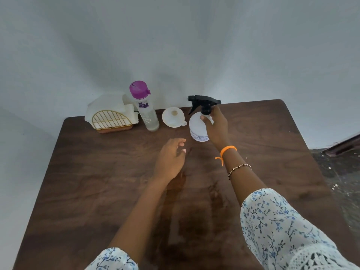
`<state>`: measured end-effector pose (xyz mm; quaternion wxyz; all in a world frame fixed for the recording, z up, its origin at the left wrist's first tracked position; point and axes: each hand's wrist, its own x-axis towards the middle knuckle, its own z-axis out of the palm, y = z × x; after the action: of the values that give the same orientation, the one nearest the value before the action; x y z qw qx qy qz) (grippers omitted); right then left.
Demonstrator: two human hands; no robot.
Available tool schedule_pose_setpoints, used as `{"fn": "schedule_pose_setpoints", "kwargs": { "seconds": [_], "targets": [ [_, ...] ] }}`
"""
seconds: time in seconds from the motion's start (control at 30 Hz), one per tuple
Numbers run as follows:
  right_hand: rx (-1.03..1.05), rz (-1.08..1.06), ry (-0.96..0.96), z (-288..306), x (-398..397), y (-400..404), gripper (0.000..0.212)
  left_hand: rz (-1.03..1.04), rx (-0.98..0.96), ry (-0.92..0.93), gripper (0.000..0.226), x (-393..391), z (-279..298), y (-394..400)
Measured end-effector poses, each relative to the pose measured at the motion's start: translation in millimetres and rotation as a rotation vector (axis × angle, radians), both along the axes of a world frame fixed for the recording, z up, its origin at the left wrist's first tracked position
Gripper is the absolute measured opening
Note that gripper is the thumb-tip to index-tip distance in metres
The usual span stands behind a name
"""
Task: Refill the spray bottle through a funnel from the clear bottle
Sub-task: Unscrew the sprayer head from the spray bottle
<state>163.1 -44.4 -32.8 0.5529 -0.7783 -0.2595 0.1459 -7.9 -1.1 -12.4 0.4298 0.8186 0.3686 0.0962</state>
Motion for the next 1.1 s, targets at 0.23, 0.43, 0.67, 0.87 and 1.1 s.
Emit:
{"fn": "schedule_pose_setpoints", "kwargs": {
  "seconds": [0.23, 0.43, 0.67, 0.87, 1.1],
  "targets": [
    [0.076, 0.14, -0.039, 9.1, -84.0, -34.7, 0.018, 0.079, 0.032, -0.036, 0.041, -43.8, 3.2, -20.6],
    [0.056, 0.244, -0.006, 7.9, -150.7, -67.1, 0.018, 0.124, 0.046, -0.058, 0.052, -93.6, -1.7, -44.0],
    [0.075, 0.295, 0.056, 6.1, -203.5, -105.8, 0.015, 0.041, 0.03, -0.143, 0.062, -138.5, -7.2, -83.5],
    [0.064, 0.303, 0.071, 1.5, -231.3, -127.2, 0.016, 0.007, 0.048, -0.23, 0.055, -156.4, -16.3, -109.8],
    [0.036, 0.293, 0.059, -0.4, -241.1, -140.0, 0.022, 0.029, 0.02, -0.135, 0.049, -163.8, -39.3, -113.7]
  ]
}}
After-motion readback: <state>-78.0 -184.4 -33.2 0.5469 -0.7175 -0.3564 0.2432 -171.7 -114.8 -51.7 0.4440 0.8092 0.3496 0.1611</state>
